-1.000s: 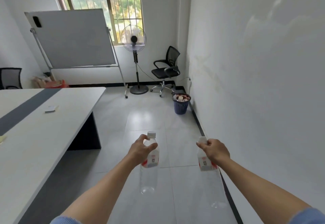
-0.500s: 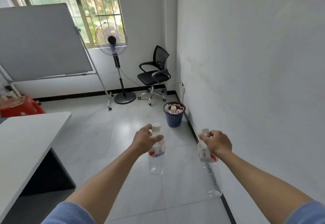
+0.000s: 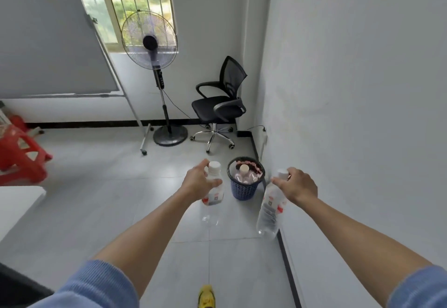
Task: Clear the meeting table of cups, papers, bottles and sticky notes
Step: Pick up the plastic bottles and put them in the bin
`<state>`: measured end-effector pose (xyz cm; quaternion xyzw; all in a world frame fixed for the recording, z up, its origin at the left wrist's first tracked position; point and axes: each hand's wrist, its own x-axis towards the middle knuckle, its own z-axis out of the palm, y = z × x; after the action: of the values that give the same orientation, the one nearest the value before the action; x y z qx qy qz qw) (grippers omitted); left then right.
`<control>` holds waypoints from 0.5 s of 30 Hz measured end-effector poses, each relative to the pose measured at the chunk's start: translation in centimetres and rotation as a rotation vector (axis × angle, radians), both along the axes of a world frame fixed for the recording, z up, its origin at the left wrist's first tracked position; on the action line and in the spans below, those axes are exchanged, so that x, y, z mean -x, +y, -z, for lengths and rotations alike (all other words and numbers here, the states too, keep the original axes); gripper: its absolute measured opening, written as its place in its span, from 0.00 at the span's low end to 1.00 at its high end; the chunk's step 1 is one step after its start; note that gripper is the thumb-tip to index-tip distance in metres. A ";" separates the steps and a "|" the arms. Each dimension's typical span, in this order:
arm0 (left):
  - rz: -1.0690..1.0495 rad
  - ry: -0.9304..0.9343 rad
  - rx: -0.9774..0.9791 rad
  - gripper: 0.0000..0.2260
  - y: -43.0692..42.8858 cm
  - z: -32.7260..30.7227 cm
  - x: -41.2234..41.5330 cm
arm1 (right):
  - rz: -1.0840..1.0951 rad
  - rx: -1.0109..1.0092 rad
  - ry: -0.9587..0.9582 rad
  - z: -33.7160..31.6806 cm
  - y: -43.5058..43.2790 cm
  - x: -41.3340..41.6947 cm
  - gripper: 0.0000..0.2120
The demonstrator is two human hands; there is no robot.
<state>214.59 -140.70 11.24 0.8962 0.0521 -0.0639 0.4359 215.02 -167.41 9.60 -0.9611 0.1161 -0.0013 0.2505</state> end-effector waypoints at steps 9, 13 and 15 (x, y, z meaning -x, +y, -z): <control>-0.054 0.132 -0.043 0.17 0.2 5.7 -28.5 | 0.139 -0.050 0.191 6.4 -0.4 -26.4 0.20; -0.090 0.142 -0.107 0.18 -0.3 6.1 -38.1 | 0.201 -0.067 0.259 7.1 -1.0 -34.8 0.19; -0.080 0.161 -0.130 0.17 -0.9 7.1 -42.8 | 0.223 -0.081 0.297 8.3 -1.6 -38.7 0.20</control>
<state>257.35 -141.63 4.18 0.9117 0.1267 -0.1149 0.3736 253.67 -169.01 1.25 -0.9210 0.2578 0.1175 0.2674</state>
